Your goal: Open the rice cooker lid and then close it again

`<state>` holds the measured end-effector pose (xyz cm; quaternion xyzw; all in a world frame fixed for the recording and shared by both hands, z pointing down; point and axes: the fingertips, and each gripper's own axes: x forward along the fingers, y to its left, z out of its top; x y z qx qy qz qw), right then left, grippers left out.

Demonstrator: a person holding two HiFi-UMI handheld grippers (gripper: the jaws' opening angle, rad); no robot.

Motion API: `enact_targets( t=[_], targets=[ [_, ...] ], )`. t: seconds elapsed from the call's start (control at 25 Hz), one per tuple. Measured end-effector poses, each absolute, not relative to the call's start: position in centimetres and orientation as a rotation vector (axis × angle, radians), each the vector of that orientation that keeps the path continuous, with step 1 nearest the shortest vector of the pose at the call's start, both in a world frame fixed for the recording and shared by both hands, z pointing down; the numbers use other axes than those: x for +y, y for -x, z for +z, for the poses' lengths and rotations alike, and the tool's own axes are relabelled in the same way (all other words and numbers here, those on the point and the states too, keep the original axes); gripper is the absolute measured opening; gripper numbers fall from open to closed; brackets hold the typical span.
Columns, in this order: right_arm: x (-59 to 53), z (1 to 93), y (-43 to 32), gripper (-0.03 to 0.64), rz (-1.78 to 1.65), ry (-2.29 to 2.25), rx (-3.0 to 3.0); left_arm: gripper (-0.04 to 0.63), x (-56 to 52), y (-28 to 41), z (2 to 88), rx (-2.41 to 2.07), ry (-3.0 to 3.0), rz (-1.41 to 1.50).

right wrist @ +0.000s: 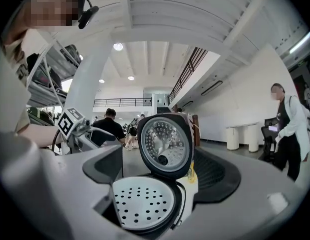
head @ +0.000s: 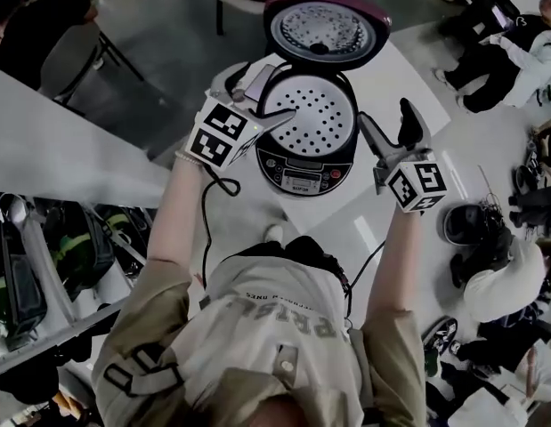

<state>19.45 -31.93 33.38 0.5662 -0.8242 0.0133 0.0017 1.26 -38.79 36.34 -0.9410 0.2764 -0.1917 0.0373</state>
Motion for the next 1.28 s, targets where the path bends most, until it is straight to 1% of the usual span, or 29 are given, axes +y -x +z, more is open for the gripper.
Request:
enact_targets(
  t=[0.32, 0.68, 0.96, 1.28],
  targets=[
    [-36.0, 32.0, -20.2, 0.42, 0.019, -1.747, -2.584, 0.535, -42.6, -2.3, 35.3, 0.814, 2.858, -0.591],
    [-41.6, 30.9, -21.2, 0.42, -0.023, -1.632, -2.57, 0.535, -49.2, -3.3, 33.1, 0.862, 2.751, -0.643],
    [-44.9, 29.9, -21.7, 0.436, -0.058, -1.573, -2.603, 0.537, -51.9, -4.6, 32.6, 0.831, 2.709, -0.684],
    [-48.2, 29.3, -20.6, 0.451, -0.09, -1.444, -2.63, 0.537, -53.8, -5.7, 32.3, 0.781, 2.647, -0.734]
  ],
)
